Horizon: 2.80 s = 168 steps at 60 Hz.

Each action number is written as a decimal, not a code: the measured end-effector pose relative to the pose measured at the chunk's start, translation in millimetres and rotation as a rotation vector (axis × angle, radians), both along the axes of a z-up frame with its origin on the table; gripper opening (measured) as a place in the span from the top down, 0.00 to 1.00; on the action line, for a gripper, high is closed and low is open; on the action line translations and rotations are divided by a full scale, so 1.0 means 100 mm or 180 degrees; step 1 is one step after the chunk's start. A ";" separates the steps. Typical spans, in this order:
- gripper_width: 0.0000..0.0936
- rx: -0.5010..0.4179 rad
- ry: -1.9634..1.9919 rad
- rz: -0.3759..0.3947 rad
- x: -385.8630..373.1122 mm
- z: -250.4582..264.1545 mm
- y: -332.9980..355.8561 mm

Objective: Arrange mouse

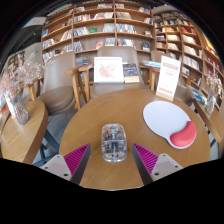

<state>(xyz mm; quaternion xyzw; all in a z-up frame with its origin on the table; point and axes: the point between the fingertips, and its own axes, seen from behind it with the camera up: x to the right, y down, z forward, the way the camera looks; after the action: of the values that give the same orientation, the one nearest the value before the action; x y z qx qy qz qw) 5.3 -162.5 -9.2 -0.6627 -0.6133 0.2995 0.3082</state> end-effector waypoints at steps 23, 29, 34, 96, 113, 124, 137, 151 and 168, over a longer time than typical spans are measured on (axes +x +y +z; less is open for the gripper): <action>0.09 0.0066 -0.0002 0.0051 -0.35 -0.06 0.08; 0.10 0.0069 -0.0002 0.0082 -0.37 -0.06 0.08; 0.52 0.0081 0.0025 0.0122 -0.42 -0.04 0.07; 0.53 0.0229 0.0084 -0.0336 -1.21 0.01 2.45; 0.12 0.0402 0.0125 -0.0340 -1.11 0.15 2.46; 0.10 0.0267 0.0431 -0.0346 -0.33 0.80 2.21; 0.10 0.0240 0.0569 -0.0238 1.09 1.17 1.79; 0.09 0.0233 0.0547 -0.0206 2.20 1.20 1.58; 0.09 0.0386 0.0622 -0.0203 2.55 1.27 1.60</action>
<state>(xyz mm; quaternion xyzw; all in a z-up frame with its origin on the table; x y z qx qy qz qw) 260.1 -2.7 118.3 -0.6296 -0.5760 0.3150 0.4154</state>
